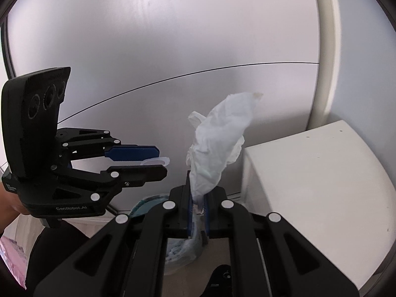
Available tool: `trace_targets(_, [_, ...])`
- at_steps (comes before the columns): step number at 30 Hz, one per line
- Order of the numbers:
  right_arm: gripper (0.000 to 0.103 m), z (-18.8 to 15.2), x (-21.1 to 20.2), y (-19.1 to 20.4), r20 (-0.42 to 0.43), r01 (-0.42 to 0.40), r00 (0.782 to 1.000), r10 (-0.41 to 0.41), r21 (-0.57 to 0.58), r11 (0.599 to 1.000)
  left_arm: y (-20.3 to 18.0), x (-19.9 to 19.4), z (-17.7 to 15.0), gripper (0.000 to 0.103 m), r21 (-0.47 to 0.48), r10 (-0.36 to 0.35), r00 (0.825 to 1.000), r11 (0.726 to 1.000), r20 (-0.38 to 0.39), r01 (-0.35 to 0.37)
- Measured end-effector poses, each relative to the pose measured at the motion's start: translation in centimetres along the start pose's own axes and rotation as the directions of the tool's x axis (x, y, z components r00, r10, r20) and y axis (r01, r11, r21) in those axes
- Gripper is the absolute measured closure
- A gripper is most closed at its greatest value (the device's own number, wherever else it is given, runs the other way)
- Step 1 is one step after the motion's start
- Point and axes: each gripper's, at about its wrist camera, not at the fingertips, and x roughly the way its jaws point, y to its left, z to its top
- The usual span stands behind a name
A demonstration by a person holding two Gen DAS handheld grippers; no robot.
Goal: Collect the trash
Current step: 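Carry the red cup and tissue over the trash bin with both grippers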
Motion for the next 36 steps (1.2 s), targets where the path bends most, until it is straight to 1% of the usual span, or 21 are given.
trace_targets(6, [0.094, -0.1, 2.6, 1.5, -0.019, -0.042, 0.999, 0.042, -0.023, 0.999, 1.5, -1.4, -2.3, 0.076, -0.040, 0.043, 0.999, 0.998, -0.009, -0.043])
trace_targets(12, [0.094, -0.4, 5.1, 3.0, -0.052, -0.077, 0.996, 0.075, -0.043, 0.996, 3.3, -2.7, -5.3, 0.076, -0.092, 0.078, 0.997, 0.993, -0.026, -0.080])
trace_targets(14, [0.094, -0.9, 5.9, 4.2, -0.069, -0.092, 0.994, 0.089, -0.048, 0.995, 3.9, -3.0, -6.2, 0.076, -0.108, 0.086, 0.996, 0.990, -0.033, -0.089])
trace_targets(17, [0.094, -1.9, 7.1, 4.9, -0.093, -0.113, 0.990, 0.108, -0.053, 0.992, 4.7, -3.1, -7.7, 0.076, -0.129, 0.097, 0.994, 0.986, -0.047, -0.103])
trace_targets(19, [0.094, -1.9, 7.8, 5.6, -0.109, -0.125, 0.987, 0.118, -0.056, 0.991, 5.3, -3.1, -8.6, 0.076, -0.147, 0.102, 0.993, 0.983, -0.056, -0.109])
trace_targets(24, [0.094, -2.5, 10.4, 6.8, -0.152, -0.157, 0.978, 0.146, -0.065, 0.985, 6.5, -2.6, -11.0, 0.076, -0.188, 0.108, 0.991, 0.974, -0.084, -0.122])
trace_targets(28, [0.094, -3.7, 12.3, 7.7, -0.188, -0.177, 0.969, 0.162, -0.064, 0.982, 7.5, -1.9, -12.8, 0.076, -0.223, 0.114, 0.988, 0.965, -0.108, -0.135])
trace_targets(36, [0.094, -5.4, 17.2, 7.4, -0.266, -0.198, 0.947, 0.178, -0.050, 0.979, 9.9, 0.5, -16.1, 0.076, -0.291, 0.103, 0.982, 0.945, -0.159, -0.147])
